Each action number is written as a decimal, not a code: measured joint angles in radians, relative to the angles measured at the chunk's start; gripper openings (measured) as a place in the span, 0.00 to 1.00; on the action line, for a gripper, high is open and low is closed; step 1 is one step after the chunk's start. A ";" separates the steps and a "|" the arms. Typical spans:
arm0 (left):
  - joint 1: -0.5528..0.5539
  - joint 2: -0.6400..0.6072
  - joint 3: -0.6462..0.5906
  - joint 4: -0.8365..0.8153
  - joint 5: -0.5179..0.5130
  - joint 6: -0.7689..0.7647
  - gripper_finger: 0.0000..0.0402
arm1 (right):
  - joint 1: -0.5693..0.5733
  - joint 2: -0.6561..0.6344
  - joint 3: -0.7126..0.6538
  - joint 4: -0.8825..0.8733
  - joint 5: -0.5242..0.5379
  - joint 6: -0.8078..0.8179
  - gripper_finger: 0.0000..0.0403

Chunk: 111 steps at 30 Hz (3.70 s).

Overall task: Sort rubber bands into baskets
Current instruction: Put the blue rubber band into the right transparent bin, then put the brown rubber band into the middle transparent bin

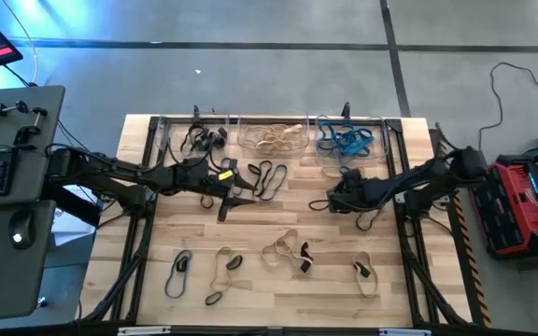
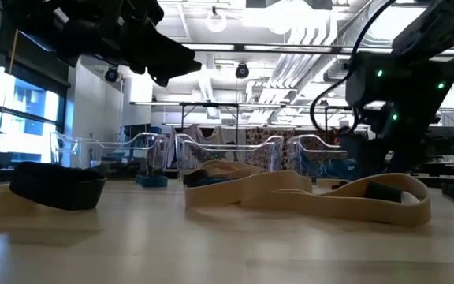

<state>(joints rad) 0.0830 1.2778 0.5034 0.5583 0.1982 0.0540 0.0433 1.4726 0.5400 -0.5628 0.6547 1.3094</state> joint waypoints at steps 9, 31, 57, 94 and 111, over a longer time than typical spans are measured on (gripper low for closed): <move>-0.005 0.000 0.000 0.002 0.000 -0.003 0.43 | -0.005 0.043 0.007 0.018 -0.017 -0.008 0.33; -0.008 0.000 0.000 -0.001 -0.004 0.002 0.43 | 0.084 0.037 0.535 -0.504 0.285 -0.300 0.01; -0.008 0.000 0.000 -0.058 -0.003 0.002 0.43 | -0.588 0.037 0.485 -0.186 -0.067 -1.042 0.00; -0.354 0.439 0.297 -0.325 -0.130 0.267 0.46 | -0.761 0.084 0.485 -0.169 -0.310 -1.291 0.54; -0.297 0.589 0.357 -0.316 0.133 0.291 0.43 | -0.761 0.084 0.485 -0.069 -0.309 -1.352 0.55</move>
<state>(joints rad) -0.2137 1.8664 0.8604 0.2428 0.3307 0.3447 -0.7174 1.5562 1.0252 -0.6315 0.3458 -0.0426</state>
